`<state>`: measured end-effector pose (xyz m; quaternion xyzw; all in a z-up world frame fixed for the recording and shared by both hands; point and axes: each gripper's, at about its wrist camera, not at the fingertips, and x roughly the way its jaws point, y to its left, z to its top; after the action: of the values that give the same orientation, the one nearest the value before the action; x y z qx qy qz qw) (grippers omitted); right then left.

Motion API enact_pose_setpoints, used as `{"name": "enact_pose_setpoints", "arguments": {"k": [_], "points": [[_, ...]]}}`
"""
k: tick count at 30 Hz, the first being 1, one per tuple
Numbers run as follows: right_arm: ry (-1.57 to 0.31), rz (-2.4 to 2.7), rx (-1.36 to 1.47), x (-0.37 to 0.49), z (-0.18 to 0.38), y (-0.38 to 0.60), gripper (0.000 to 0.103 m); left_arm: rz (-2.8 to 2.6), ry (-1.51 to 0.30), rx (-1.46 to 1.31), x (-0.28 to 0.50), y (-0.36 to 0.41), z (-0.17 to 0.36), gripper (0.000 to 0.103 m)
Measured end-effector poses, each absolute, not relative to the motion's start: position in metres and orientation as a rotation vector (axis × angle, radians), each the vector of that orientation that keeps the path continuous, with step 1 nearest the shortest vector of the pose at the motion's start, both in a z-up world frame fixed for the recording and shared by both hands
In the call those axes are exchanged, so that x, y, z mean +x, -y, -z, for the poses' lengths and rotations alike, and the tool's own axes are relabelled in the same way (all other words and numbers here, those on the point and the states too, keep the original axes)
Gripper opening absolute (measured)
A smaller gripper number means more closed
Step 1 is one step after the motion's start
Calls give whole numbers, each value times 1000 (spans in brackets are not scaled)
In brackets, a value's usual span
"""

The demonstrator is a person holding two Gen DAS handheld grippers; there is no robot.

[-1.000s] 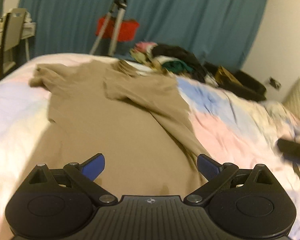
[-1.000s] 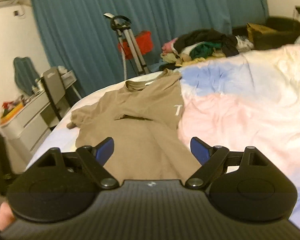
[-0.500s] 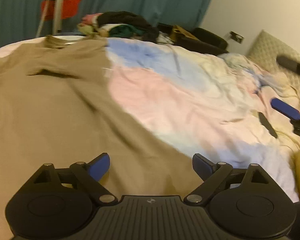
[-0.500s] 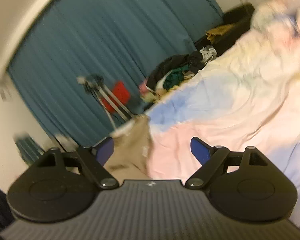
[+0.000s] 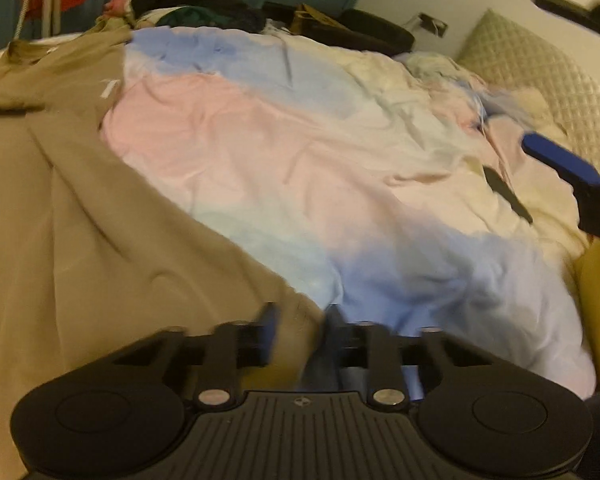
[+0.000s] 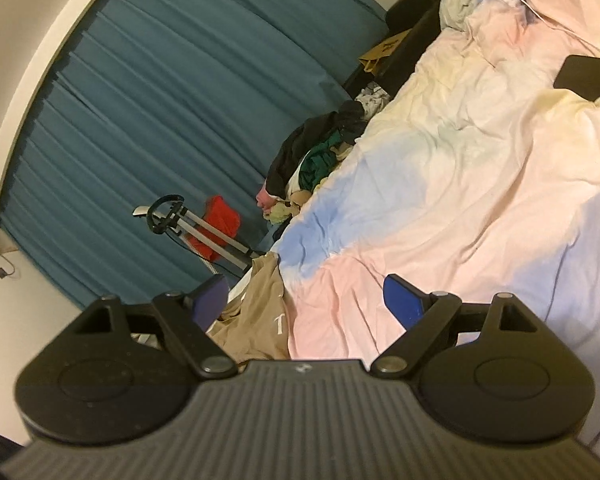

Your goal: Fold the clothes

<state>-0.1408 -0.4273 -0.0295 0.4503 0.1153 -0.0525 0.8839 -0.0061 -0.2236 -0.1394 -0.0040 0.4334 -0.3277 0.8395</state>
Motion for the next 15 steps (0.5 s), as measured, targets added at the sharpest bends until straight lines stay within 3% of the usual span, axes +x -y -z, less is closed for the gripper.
{"name": "enact_pose_setpoints", "arguments": {"k": [1, 7, 15], "points": [[-243, 104, 936, -140, 29, 429, 87, 704, -917, -44, -3, 218, 138, 2], [-289, 105, 903, -139, 29, 420, 87, 770, -871, -220, -6, 175, 99, 2], [-369, 71, 766, -129, 24, 392, 87, 740, -868, -598, -30, 42, 55, 2]]}}
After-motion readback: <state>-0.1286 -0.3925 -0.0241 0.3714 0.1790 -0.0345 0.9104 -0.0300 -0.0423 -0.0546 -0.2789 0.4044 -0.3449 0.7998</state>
